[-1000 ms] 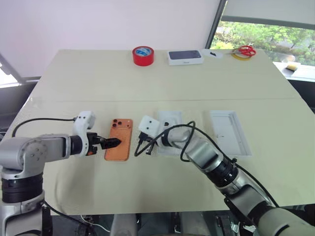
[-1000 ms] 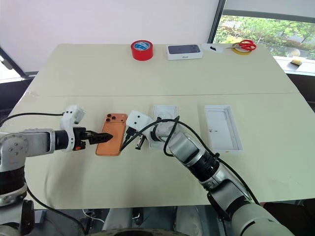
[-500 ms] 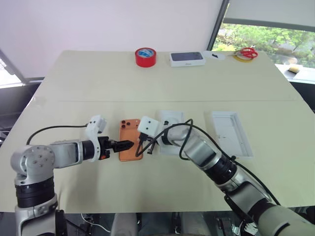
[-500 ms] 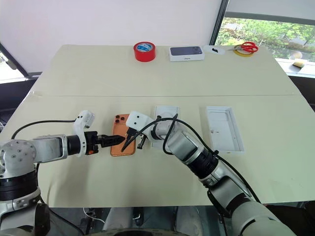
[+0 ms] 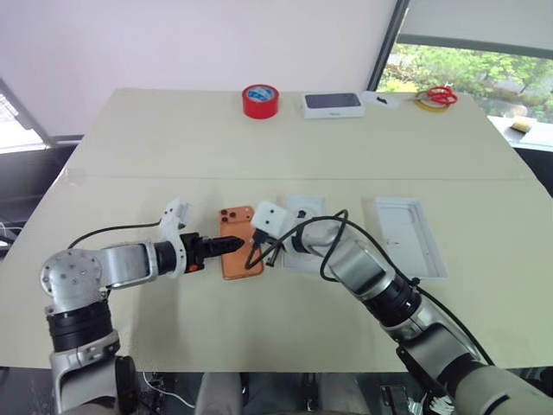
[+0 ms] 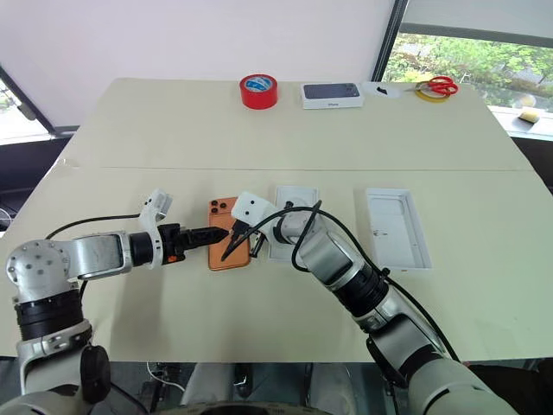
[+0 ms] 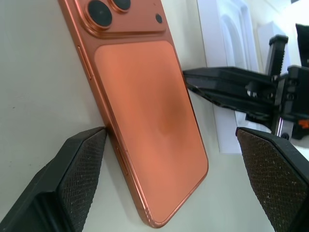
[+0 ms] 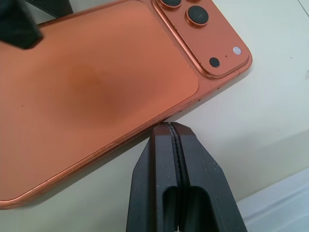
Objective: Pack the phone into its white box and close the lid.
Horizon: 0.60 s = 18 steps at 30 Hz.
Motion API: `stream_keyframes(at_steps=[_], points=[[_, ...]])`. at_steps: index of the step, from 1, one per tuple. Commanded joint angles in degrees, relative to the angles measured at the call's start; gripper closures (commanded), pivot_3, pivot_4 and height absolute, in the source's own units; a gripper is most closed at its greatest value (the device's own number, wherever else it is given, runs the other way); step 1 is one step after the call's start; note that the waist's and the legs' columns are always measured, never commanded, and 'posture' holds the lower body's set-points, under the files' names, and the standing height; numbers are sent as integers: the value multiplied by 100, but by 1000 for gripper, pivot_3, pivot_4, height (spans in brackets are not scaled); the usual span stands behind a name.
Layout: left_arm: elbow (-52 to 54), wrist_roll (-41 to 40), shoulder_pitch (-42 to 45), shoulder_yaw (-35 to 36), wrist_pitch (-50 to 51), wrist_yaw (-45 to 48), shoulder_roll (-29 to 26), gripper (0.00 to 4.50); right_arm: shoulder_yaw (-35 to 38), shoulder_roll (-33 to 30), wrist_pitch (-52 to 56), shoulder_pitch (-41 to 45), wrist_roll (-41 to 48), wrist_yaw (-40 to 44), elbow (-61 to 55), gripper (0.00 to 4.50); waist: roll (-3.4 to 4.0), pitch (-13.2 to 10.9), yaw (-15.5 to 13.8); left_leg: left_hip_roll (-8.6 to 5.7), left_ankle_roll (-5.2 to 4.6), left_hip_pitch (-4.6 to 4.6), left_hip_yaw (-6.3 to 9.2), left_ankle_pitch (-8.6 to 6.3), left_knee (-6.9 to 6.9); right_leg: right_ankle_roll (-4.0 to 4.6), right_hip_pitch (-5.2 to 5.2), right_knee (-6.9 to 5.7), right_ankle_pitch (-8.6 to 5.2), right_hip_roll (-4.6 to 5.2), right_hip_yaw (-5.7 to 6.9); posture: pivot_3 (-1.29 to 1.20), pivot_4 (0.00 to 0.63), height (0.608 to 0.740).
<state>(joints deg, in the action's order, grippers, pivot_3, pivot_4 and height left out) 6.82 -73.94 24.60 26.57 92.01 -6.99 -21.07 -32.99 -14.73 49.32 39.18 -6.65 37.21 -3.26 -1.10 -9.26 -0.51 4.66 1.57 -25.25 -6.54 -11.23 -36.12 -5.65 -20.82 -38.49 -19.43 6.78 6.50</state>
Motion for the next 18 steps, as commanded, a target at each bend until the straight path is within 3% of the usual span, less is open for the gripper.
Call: stream_keyframes(at_steps=[1, 11, 18], points=[[-227, -99, 120, -12, 46, -278, 365, 18, -213, 205, -28, -79, 119, 135, -272, 4500, -1, 1, -9, 0, -1, 0, 2, -1, 0, 0, 1, 0, 0, 0, 1, 0, 150, 730], [-166, -735, 308, -99, -34, -853, 518, 18, -194, 223, -9, -98, 103, 138, -277, 4500, -6, -1, 121, 2, 6, -10, 4, 3, 7, 0, 9, 1, 0, -5, 2, 0, 150, 730], [-395, -907, 189, -65, -270, -1112, 92, 18, -172, 222, 23, -115, 124, 133, -281, 4500, -6, -2, 145, 7, 6, -10, 5, 3, 10, 0, 4, 1, 0, -11, 2, 0, 150, 730]])
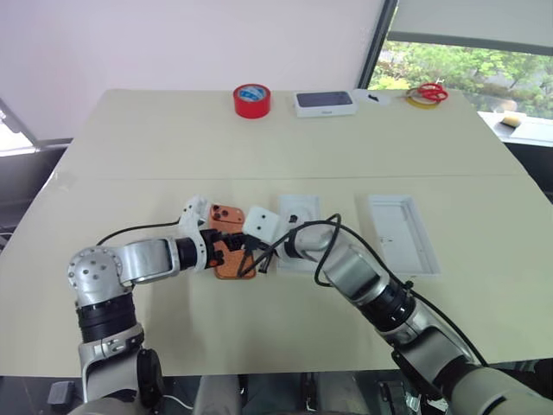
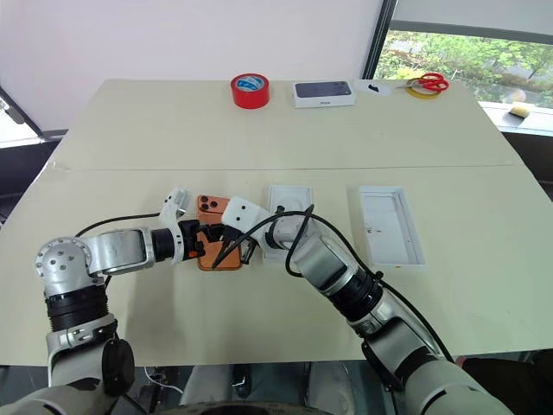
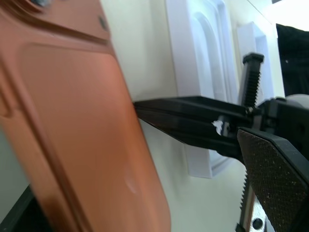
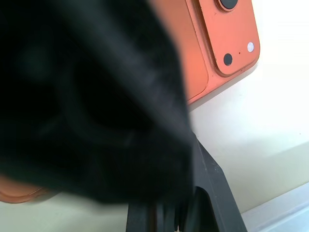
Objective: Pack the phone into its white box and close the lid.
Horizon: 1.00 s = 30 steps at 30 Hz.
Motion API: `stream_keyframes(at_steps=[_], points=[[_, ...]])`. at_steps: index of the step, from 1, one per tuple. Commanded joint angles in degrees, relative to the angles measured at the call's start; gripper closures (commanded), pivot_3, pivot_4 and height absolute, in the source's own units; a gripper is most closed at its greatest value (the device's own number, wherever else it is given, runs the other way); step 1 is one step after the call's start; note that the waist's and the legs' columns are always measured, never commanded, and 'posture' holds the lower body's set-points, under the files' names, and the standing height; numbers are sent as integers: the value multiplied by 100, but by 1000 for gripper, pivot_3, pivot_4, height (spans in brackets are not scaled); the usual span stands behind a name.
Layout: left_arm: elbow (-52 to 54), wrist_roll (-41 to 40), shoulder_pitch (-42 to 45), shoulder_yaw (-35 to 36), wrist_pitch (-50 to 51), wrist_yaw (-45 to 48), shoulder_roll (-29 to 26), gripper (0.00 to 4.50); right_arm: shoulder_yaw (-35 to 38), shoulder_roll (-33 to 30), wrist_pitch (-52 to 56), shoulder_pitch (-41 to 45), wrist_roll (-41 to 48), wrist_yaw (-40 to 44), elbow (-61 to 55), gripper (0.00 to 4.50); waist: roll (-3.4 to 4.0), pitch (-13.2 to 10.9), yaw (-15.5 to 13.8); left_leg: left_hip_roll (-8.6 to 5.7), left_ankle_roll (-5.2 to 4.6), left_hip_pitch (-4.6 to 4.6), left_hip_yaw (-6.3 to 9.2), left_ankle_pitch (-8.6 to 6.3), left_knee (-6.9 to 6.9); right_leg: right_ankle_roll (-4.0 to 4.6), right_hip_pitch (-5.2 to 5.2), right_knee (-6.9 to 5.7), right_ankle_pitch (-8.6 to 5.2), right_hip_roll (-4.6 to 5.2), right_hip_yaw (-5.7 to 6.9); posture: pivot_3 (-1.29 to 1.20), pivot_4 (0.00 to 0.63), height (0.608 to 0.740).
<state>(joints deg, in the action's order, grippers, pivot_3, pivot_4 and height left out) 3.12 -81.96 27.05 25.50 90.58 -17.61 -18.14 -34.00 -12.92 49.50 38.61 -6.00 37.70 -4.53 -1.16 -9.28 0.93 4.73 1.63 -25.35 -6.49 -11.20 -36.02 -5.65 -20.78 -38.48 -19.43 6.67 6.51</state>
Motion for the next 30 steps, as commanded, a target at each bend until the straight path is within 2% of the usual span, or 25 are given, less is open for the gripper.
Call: stream_keyframes(at_steps=[1, 10, 13, 20, 28, 30], points=[[-83, -124, -62, 55, -167, -69, -276, 18, -74, 40, 2, -58, 61, 81, -150, 4500, 0, 0, 1, 0, 0, 0, 0, 0, 1, 0, 0, 0, 0, 0, 0, 0, 150, 730], [-222, -586, -261, -166, -550, -224, -548, 18, -94, 21, -3, -60, 50, 82, -153, 4500, 1, 0, -1, 0, 0, 0, 0, -1, 4, 1, -3, 2, 0, 0, -1, 0, 150, 730], [-227, -797, -374, -277, -725, -345, -611, 771, -80, 6, 30, -79, 56, 79, -175, 4500, 1, 0, 3, 0, -1, 0, 0, -1, 5, 1, -3, 4, 0, 0, -1, 0, 150, 730], [-322, -1601, -616, -536, -1155, -549, -1028, 4126, -72, -20, 48, -88, 57, 85, -193, 4500, 0, -1, -5, 1, -2, -2, 0, -3, 9, 1, -11, 9, 0, 1, -1, 0, 150, 730], [-412, -2703, -853, -987, -2005, -891, -1483, 4126, -37, -60, 11, -33, 30, 94, -297, 4500, 2, -3, 10, 1, -3, -4, 0, -3, 18, 3, -15, 13, 0, 0, -3, 0, 150, 730], [-384, -2911, -898, -1123, -2198, -974, -1542, 4499, 132, -91, 101, -9, 78, 77, -446, 4500, 1, -4, 1, 1, -5, -4, 0, -4, 18, 3, -21, 14, 0, 0, -3, 0, 150, 730]])
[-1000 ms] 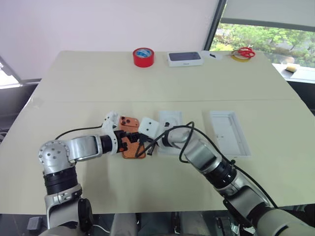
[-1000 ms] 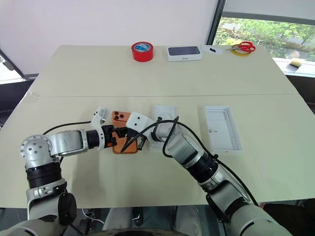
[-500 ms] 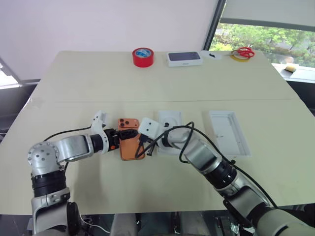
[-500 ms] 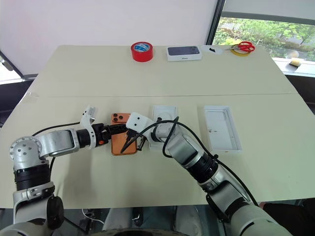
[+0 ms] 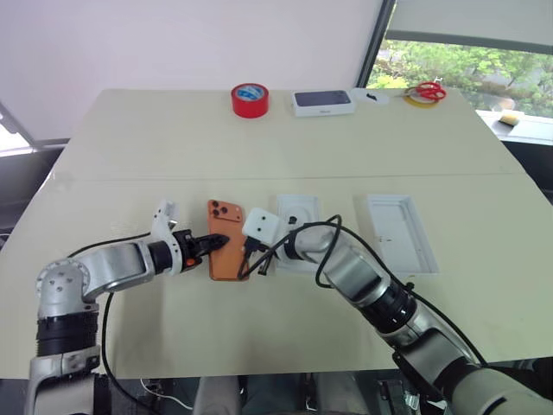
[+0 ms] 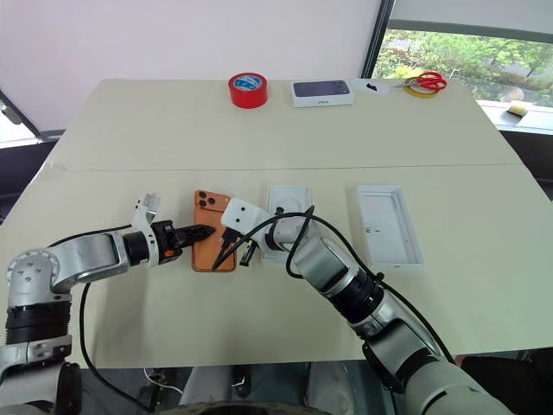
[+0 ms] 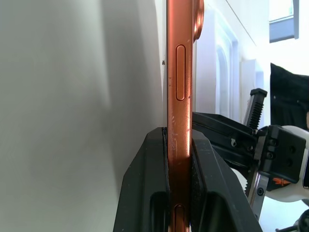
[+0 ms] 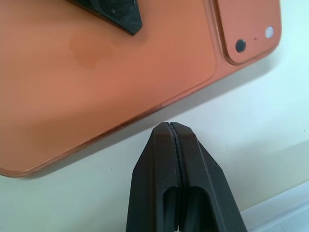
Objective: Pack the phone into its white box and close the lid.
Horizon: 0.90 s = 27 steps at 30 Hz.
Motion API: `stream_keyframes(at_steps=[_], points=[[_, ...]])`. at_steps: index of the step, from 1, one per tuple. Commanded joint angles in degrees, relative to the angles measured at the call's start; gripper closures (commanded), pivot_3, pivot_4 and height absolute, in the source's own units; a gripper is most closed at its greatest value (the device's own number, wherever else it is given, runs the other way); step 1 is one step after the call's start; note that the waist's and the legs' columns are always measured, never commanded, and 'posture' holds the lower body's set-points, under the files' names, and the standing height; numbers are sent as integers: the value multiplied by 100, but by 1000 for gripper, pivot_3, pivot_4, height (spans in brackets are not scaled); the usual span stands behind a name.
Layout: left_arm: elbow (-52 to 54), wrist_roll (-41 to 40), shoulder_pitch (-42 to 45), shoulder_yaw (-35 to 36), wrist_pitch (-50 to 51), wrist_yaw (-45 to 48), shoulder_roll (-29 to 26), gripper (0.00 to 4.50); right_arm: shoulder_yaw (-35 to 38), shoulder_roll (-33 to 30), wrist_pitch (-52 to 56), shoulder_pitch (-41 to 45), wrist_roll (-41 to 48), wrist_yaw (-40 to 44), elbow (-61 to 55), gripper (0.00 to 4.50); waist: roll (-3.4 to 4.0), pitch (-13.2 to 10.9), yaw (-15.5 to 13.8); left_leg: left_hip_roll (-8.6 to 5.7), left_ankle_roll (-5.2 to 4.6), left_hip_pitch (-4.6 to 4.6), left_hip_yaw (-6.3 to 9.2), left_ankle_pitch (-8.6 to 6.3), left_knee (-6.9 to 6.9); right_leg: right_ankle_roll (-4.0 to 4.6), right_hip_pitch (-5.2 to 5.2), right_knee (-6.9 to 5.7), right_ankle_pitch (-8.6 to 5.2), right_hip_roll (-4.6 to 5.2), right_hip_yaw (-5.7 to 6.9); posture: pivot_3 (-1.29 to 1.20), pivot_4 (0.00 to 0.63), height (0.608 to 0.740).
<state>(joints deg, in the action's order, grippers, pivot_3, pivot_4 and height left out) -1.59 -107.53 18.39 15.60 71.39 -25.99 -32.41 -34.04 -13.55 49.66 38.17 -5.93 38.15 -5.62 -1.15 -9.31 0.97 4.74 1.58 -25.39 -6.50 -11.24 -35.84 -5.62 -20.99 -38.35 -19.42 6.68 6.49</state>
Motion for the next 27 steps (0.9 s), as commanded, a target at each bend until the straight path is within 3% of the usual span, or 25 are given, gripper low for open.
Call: stream_keyframes(at_steps=[1, 7, 11, 17, 21, 27], points=[[108, -448, -45, -178, -374, -163, -126, 4499, 258, -67, 152, 45, 113, 35, -459, 4500, 1, -2, -9, 0, -1, 0, 0, 0, 0, 0, -3, 0, 0, 0, 0, 0, 150, 730], [297, -547, 283, -51, -730, -68, 298, 4499, 1161, -728, 73, -244, 704, 425, -1844, 4500, -14, -15, -77, -5, 0, -34, 2, 1, -10, -1, -14, 5, 1, 3, 3, 0, 150, 730], [525, -547, 764, -418, -1004, -293, 1082, 4499, 2696, -1531, -441, -1148, 1503, 955, -2849, 4500, -23, -21, -224, -9, 0, -45, 11, 1, -9, -1, -3, 18, 1, 2, 14, 0, 150, 730], [366, -288, 949, -1301, -1221, -596, 1562, 4499, 3909, -2349, -347, -2011, 2422, 1395, -3045, 4500, -25, -23, -170, -12, -19, -29, 14, -10, -11, -8, 17, 28, 4, 1, 12, 0, 150, 730], [-19, 291, 1151, -1674, -1217, -273, 1882, 4499, 4824, -2606, -179, -2661, 2991, 1432, -3189, 4500, -21, -27, -183, -8, -21, -21, 13, -9, -10, -7, 19, 26, 4, -7, 11, 0, 150, 730], [-507, 1040, 1412, -1759, -1077, 247, 2111, 4499, 5321, -2870, -228, -3335, 3232, 1221, -3392, 4500, -23, -28, -180, -9, -24, -23, 14, -12, -13, -7, 20, 28, 4, -4, 11, 0, 150, 730]])
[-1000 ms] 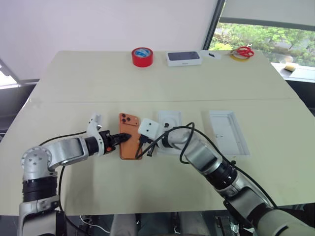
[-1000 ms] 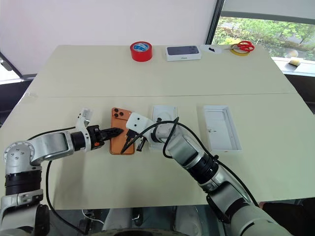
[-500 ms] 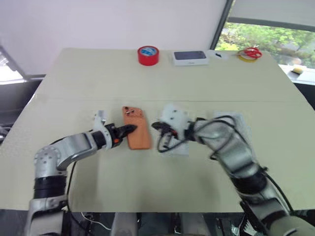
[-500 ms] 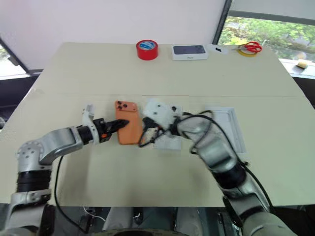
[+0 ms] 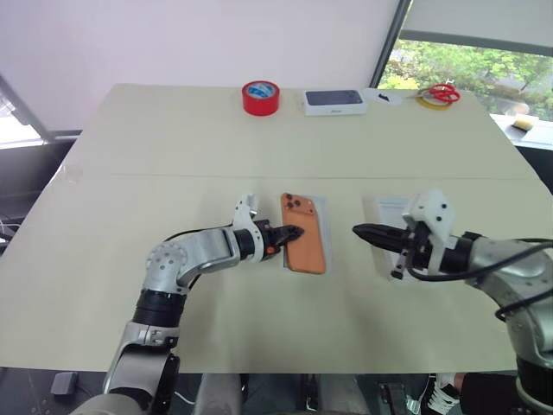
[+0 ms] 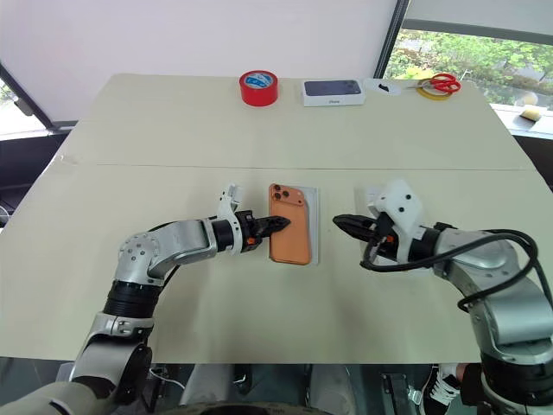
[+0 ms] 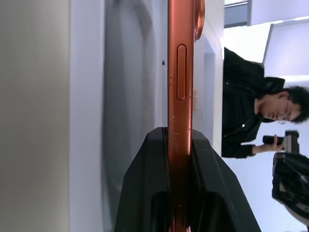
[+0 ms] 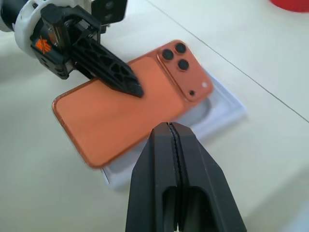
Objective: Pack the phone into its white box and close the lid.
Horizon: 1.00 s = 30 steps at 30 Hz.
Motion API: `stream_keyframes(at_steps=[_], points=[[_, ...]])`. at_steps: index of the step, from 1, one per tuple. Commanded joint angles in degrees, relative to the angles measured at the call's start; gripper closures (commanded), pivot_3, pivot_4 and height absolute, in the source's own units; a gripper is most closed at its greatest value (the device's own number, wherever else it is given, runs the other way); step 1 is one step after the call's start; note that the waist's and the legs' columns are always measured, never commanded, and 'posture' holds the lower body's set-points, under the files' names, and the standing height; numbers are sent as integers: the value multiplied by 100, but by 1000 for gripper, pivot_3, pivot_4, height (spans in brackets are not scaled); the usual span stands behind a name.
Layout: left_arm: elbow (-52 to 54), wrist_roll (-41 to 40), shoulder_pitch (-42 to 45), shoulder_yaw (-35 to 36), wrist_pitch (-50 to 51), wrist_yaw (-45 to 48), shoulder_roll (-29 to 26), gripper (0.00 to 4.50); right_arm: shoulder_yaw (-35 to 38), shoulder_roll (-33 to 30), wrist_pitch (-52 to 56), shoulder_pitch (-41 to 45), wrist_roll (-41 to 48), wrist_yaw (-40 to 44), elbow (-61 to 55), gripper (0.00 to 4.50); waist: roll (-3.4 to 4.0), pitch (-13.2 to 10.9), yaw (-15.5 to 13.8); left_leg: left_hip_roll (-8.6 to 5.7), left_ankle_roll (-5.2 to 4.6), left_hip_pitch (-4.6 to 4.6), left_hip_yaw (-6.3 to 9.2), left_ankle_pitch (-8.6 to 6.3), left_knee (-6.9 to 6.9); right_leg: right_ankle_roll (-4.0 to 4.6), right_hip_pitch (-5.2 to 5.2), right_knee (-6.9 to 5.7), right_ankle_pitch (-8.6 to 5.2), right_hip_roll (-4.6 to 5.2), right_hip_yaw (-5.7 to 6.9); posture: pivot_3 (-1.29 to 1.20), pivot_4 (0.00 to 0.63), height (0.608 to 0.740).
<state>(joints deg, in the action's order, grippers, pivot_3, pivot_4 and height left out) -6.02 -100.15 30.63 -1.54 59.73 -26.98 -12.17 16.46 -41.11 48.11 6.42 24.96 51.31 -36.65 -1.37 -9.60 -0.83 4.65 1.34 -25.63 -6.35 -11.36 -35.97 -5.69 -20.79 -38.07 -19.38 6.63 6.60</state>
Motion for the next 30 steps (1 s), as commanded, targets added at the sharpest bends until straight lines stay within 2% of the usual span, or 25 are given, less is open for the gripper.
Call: stream_keyframes(at_steps=[1, 15, 20, 24, 27, 30], points=[[-117, 402, 222, -40, 120, 431, 113, 4499, 294, -144, -89, -223, 169, -132, -304, 4500, 0, 0, -2, 0, 0, 0, 1, 0, 1, 0, 0, 0, 0, 0, 1, 0, 150, 730], [-656, 1682, 576, 253, 530, 1314, 546, 4499, 225, -372, -358, -714, 290, -480, -284, 4500, -2, -1, -9, -2, -2, -6, 4, -1, -3, 0, 0, 3, 0, 2, 5, 0, 150, 730], [-545, 1789, 562, 429, 797, 1377, 627, 2296, 137, -450, -453, -694, 313, -521, -224, 4500, -2, -1, -7, -2, -2, -6, 5, -1, -3, 0, 0, 3, 0, 2, 5, 0, 150, 730], [-416, 1539, 622, 732, 1031, 1284, 543, 268, 72, -498, -504, -654, 315, -559, -168, 4500, -1, -1, 8, -1, -2, -4, 6, -1, -4, -1, 3, 2, 0, 1, 6, 0, 150, 730], [-196, 1127, 659, 944, 1284, 1275, 220, 268, -37, -527, -528, -549, 275, -617, -112, 4500, 1, -2, 37, 3, -2, -1, 6, -1, -2, -1, 2, 1, 0, -2, 4, 0, 150, 730], [115, 1178, 675, 1008, 1505, 1525, -343, 268, -389, -613, -577, -379, -9, -789, 33, 4500, 4, -5, 21, 8, 1, 0, 6, 1, 2, 0, -1, -2, 0, -9, 4, 0, 150, 730]])
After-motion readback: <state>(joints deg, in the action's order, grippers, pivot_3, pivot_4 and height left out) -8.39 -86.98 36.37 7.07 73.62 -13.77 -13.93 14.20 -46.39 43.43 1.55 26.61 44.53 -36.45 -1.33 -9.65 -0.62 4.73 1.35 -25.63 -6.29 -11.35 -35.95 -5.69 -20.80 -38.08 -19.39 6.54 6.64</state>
